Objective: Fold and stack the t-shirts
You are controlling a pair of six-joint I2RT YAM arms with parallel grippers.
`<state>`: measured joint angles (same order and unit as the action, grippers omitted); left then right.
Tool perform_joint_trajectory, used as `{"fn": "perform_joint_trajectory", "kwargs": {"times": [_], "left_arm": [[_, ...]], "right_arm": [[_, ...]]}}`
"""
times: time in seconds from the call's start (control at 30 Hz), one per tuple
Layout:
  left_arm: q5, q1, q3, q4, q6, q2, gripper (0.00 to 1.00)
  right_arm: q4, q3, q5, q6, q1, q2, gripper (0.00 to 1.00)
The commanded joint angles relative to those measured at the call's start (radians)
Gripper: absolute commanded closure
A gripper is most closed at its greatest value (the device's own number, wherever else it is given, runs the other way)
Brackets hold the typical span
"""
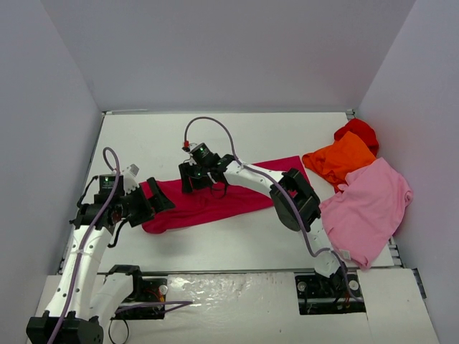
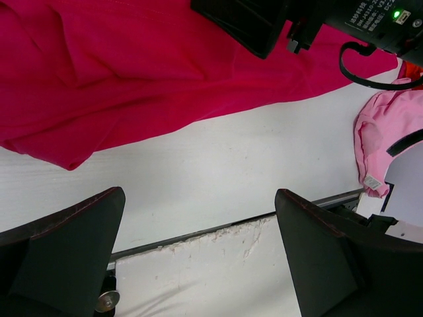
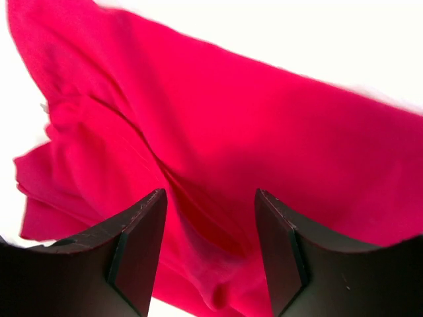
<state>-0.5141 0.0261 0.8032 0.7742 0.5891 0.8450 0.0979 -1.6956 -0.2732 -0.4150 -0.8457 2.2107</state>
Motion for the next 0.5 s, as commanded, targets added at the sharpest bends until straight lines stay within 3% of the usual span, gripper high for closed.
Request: {"fn": "perform_joint_trajectory", "kwargs": {"times": [0.0,0.2,0.33,0.4,0.47], "left_arm": [[0.006,0.001,0.044,-0.015,-0.028,0.013,0.03],[0.011,0.001,0.039,-0.024,-0.028,0.017,0.03],[0.008,0.001,0.03,-0.039,-0.019,0.022,0.03],[0.002,0.001,0.027,-0.055,-0.014,0.027,0.03],[0.003,0.001,0.022,-0.058,-0.014,0.026,0.03]], "right_arm": [[-0.01,0.052,0.022,0.022,-0.002,-0.147,0.48],[-0.007,0.15,-0.003,0.019,-0.01,-0.197,0.49],[-0.009,0.162,0.019,0.022,-0.012,-0.203,0.74],[-0.009,0.147,0.026,0.022,-0.013,-0.203,0.96],[-0.009,0.134,0.027,0.022,-0.016,-0.203,0.99]]}}
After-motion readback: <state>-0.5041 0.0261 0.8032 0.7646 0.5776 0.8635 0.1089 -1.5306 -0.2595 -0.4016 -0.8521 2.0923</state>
